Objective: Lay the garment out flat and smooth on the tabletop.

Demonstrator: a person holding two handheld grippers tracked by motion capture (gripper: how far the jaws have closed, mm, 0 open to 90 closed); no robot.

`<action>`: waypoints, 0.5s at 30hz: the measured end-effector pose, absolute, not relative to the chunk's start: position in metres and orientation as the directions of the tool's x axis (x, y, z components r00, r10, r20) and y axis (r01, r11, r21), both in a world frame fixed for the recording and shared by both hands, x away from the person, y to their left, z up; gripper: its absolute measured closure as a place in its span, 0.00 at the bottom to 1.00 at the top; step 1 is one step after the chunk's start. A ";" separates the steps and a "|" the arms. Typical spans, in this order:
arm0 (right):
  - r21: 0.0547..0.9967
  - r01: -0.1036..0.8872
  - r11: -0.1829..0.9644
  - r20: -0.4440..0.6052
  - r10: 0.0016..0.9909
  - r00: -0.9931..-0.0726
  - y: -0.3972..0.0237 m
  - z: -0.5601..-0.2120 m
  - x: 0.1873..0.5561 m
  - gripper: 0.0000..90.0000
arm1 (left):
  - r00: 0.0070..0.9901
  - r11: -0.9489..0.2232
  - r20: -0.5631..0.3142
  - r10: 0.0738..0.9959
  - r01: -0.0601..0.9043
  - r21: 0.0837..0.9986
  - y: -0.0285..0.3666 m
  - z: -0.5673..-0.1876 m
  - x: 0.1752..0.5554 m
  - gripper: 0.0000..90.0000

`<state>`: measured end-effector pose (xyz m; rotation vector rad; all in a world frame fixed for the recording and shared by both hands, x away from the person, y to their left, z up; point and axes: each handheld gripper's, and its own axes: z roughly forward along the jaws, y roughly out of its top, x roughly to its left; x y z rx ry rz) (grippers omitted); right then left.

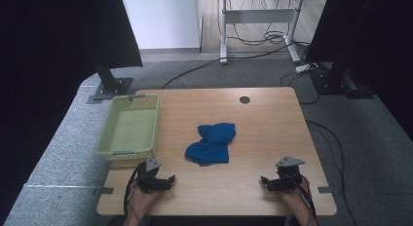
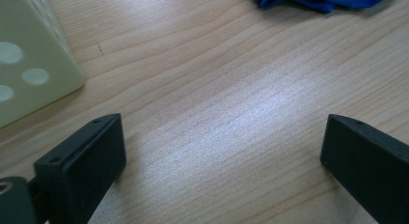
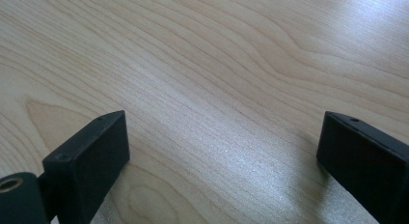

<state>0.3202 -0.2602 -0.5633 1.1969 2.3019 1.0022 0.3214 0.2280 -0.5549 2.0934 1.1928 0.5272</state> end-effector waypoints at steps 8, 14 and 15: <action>0.729 0.562 0.390 0.008 0.816 -0.577 -0.260 -0.563 0.320 0.05 | 0.500 -0.360 0.019 0.866 0.597 0.717 0.227 -0.552 0.322 0.06; 0.729 0.562 0.390 0.008 0.817 -0.577 -0.260 -0.563 0.320 0.05 | 0.509 -0.358 0.016 0.861 0.583 0.730 0.224 -0.547 0.321 0.06; 0.729 0.562 0.390 0.008 0.817 -0.577 -0.260 -0.563 0.320 0.05 | 0.515 -0.361 0.018 0.857 0.575 0.735 0.221 -0.544 0.321 0.06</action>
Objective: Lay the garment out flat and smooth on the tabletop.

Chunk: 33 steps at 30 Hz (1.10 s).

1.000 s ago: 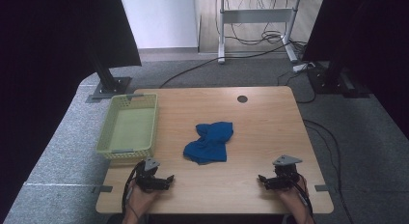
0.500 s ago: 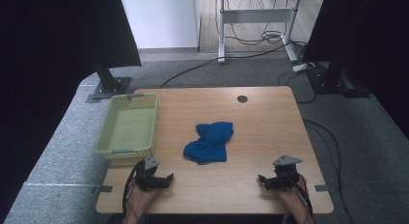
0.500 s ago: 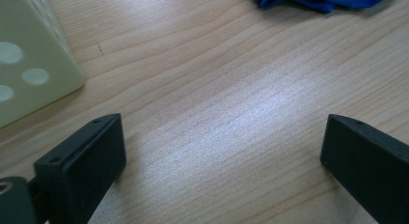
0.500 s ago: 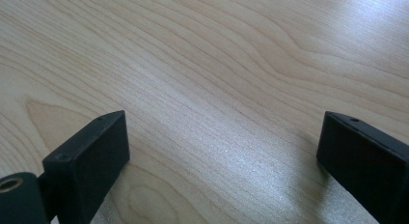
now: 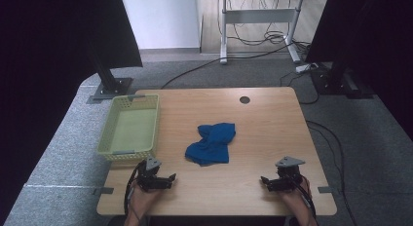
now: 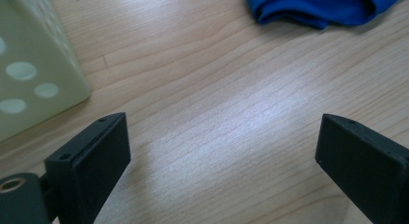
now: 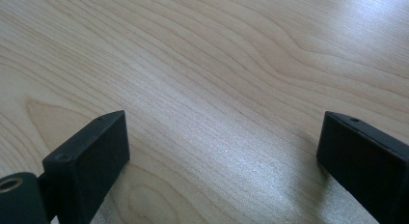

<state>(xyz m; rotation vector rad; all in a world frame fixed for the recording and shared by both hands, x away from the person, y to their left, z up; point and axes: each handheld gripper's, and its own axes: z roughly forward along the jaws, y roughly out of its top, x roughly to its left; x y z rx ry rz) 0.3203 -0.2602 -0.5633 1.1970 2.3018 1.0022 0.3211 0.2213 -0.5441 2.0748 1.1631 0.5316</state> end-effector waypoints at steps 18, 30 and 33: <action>0.729 0.563 0.390 0.008 0.817 -0.577 -0.260 -0.563 0.320 0.05 | 0.554 -0.380 0.019 0.832 0.544 0.748 0.207 -0.531 0.328 0.08; 0.729 0.562 0.390 0.008 0.816 -0.577 -0.260 -0.563 0.320 0.05 | 0.587 -0.400 0.027 0.809 0.516 0.758 0.191 -0.520 0.336 0.10; 0.729 0.562 0.390 0.008 0.816 -0.577 -0.260 -0.563 0.320 0.05 | 0.595 -0.404 0.029 0.803 0.508 0.761 0.186 -0.516 0.338 0.10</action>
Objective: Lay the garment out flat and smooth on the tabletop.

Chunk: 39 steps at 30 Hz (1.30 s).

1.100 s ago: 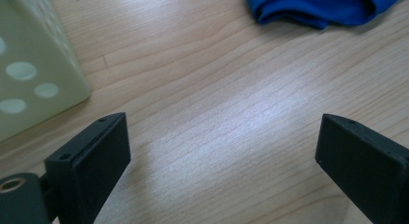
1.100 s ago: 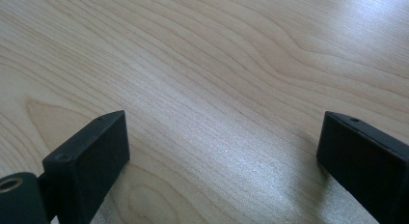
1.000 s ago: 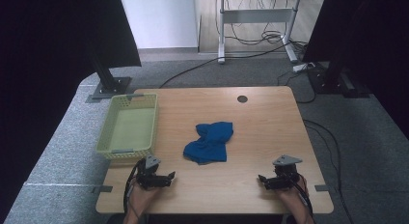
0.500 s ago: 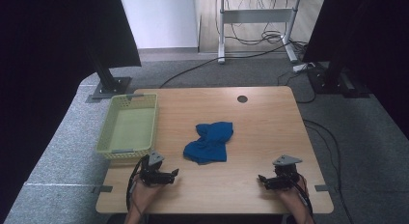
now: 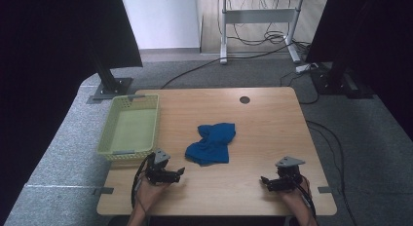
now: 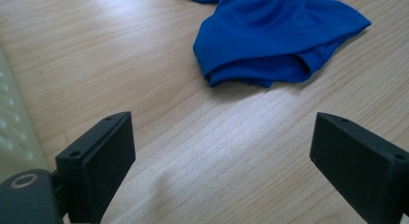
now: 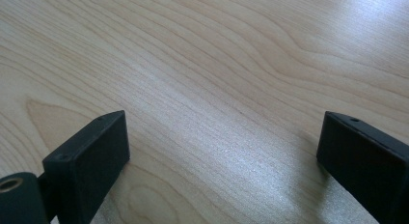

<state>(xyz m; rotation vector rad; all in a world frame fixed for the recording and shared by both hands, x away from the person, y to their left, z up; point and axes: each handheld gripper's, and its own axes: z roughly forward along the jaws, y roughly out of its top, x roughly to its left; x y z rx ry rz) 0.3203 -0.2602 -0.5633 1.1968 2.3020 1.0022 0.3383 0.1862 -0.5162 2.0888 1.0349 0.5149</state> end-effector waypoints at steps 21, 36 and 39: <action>0.729 0.563 0.390 0.009 0.816 -0.577 -0.260 -0.563 0.320 0.05 | 0.669 -0.459 0.054 0.741 0.447 0.767 0.143 -0.503 0.357 0.16; 0.729 0.563 0.390 0.009 0.817 -0.577 -0.260 -0.563 0.320 0.05 | 0.704 -0.481 0.053 0.708 0.426 0.766 0.120 -0.502 0.368 0.23; 0.729 0.563 0.390 0.009 0.816 -0.577 -0.260 -0.563 0.320 0.05 | 0.712 -0.487 0.051 0.700 0.424 0.763 0.114 -0.504 0.372 0.24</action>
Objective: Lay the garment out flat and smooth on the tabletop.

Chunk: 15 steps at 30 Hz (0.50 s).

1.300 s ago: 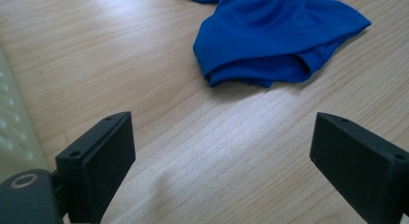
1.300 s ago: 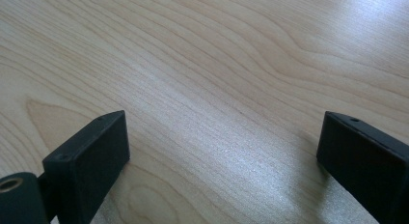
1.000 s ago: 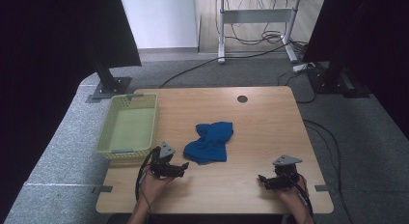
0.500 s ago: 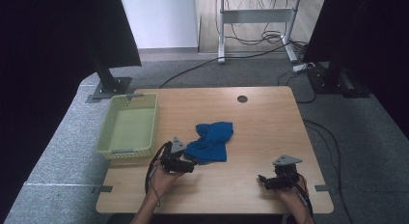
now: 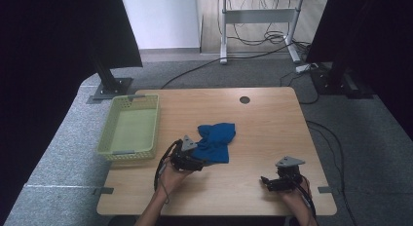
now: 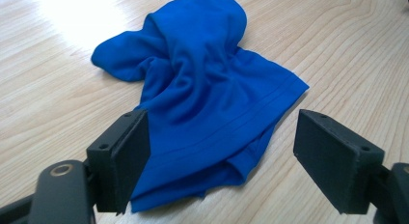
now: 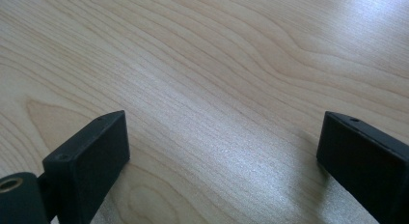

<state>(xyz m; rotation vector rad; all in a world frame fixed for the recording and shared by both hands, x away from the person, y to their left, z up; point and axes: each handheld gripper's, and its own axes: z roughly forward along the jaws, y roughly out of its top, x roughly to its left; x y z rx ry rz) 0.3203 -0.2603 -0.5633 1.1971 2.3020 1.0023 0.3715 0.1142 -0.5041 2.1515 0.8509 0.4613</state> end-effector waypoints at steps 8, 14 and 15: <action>0.729 0.563 0.390 0.009 0.817 -0.577 -0.260 -0.563 0.320 0.05 | 0.734 -0.503 0.053 0.678 0.410 0.761 0.096 -0.507 0.379 0.27; 0.729 0.563 0.390 0.009 0.816 -0.577 -0.260 -0.563 0.320 0.05 | 0.745 -0.516 0.060 0.664 0.399 0.758 0.088 -0.509 0.382 0.35; 0.729 0.563 0.390 0.009 0.816 -0.577 -0.260 -0.563 0.320 0.05 | 0.745 -0.516 0.060 0.664 0.399 0.758 0.088 -0.509 0.382 0.35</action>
